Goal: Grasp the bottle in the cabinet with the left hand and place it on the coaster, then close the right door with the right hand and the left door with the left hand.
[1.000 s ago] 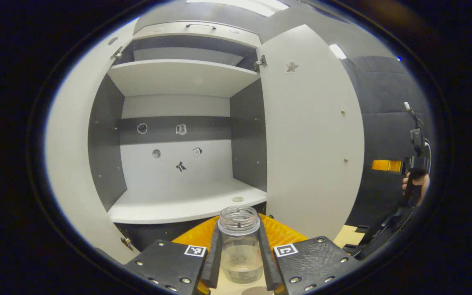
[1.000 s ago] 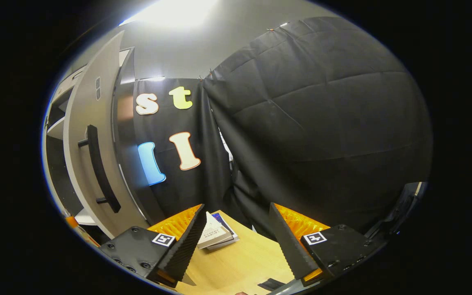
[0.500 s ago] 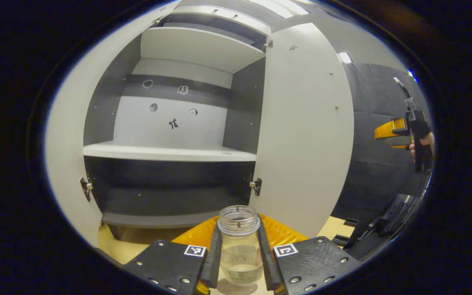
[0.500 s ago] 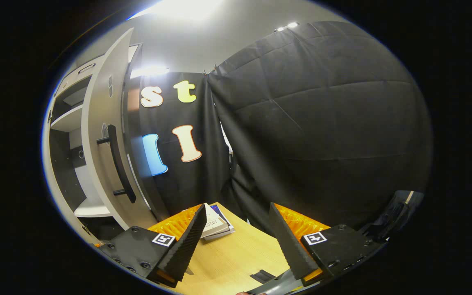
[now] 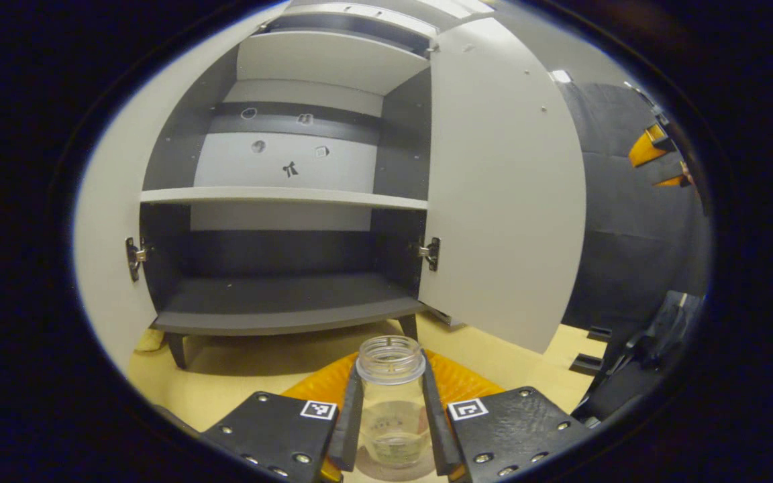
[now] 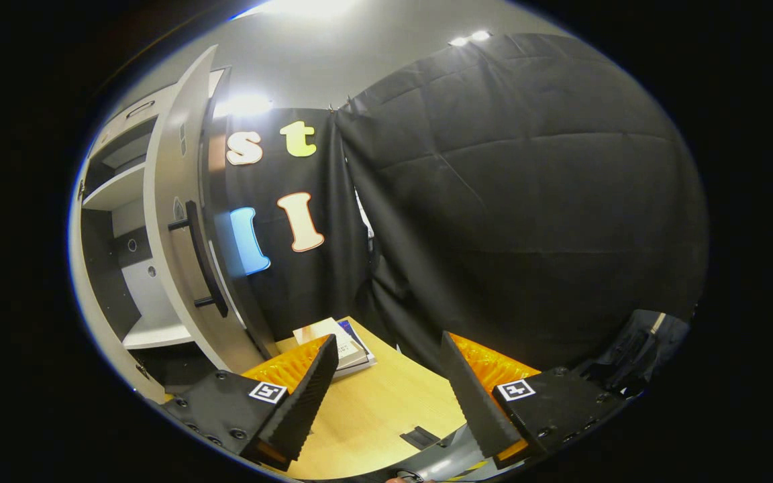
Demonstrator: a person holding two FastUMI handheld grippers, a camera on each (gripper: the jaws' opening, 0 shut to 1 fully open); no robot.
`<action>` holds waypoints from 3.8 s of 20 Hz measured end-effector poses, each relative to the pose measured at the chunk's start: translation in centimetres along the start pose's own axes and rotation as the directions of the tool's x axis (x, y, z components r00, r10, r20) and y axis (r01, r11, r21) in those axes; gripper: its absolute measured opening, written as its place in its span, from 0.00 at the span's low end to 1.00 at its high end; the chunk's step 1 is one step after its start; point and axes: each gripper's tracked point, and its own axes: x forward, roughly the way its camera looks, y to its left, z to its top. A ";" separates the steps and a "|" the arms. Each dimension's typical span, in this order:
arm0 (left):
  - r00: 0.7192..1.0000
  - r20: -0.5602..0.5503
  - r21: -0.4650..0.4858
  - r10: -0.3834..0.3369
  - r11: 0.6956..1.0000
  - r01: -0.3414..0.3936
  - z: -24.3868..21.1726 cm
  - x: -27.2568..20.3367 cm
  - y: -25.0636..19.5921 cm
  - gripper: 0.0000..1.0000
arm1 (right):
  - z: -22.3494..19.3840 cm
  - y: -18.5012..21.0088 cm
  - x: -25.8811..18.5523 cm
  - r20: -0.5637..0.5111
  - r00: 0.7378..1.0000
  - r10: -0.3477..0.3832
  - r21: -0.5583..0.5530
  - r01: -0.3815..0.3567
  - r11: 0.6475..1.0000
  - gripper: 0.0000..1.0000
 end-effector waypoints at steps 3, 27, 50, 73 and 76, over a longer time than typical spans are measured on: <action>1.000 -0.018 0.073 -0.023 0.997 0.024 -1.1 -0.7 -1.9 0.46 | -0.4 -0.1 -0.4 -0.008 1.000 -0.003 -0.004 0.003 1.000 0.98; 0.836 0.048 0.011 0.547 0.836 -0.548 18.5 -22.1 5.7 0.90 | 5.7 6.5 6.5 0.156 0.923 0.352 -0.238 -0.311 0.920 0.98; 0.721 0.033 -0.126 0.692 0.718 -0.684 28.6 -25.1 12.8 0.97 | 10.9 15.9 8.9 0.127 0.819 0.560 -0.270 -0.514 0.814 0.95; 0.623 -0.001 -0.181 0.782 0.613 -0.769 23.1 -38.2 19.8 0.90 | 4.8 32.0 0.8 0.081 0.727 0.682 -0.242 -0.649 0.721 0.98; 0.590 0.002 -0.168 0.808 0.582 -0.796 22.9 -40.7 22.2 0.90 | 4.7 31.5 1.3 0.090 0.747 0.659 -0.200 -0.635 0.746 0.98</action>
